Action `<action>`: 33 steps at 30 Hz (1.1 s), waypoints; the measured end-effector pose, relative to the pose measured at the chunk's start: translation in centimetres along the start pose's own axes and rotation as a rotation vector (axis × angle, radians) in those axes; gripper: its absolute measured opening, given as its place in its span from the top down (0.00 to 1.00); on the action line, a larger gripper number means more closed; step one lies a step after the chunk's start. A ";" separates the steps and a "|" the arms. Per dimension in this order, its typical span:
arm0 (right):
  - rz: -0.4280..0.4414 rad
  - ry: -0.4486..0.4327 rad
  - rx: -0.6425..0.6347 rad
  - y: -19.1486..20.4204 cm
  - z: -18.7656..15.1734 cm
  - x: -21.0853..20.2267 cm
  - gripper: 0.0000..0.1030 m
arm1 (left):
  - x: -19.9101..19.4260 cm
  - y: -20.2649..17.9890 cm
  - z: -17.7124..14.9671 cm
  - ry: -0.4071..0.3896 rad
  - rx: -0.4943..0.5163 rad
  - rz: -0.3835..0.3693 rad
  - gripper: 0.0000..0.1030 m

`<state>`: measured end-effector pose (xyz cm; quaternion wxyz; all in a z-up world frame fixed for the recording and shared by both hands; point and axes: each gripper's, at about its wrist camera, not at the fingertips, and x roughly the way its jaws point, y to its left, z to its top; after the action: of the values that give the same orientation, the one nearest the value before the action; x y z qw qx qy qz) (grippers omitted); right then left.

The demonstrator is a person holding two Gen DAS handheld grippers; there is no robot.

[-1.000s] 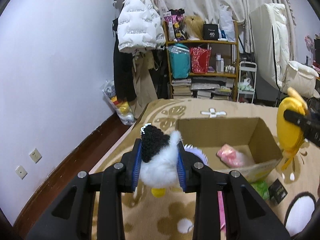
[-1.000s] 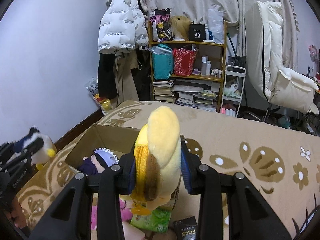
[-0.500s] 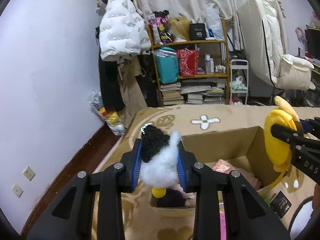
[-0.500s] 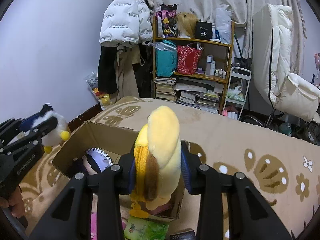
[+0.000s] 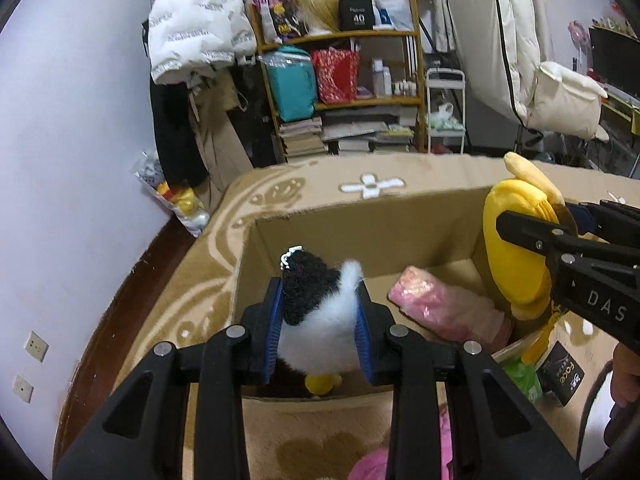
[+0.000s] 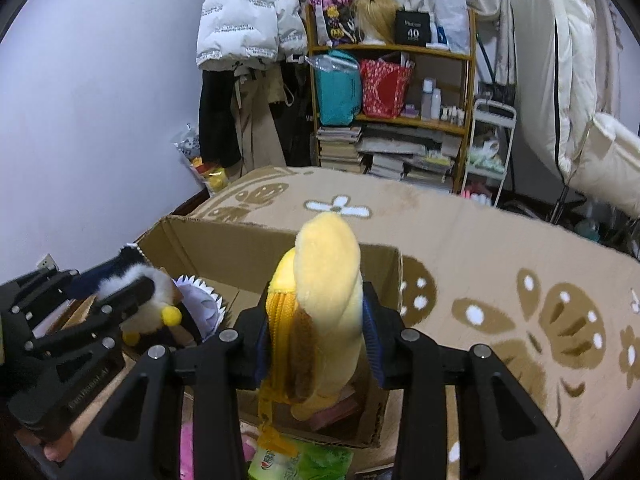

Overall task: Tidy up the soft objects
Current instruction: 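Lift both plushes and carry them over the open box, then lower both plushes into the box, open both grippers and withdraw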

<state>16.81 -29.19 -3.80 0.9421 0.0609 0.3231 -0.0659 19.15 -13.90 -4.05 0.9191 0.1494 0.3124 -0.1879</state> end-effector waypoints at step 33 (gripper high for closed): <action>0.029 0.057 0.061 -1.1 -0.4 -2.6 0.05 | -2.8 0.9 -0.4 -0.032 -0.017 0.041 0.02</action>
<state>14.31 -30.02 -2.57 0.9311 0.0961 0.3466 -0.0603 17.26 -12.27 -2.46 0.9290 0.1449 0.2959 -0.1687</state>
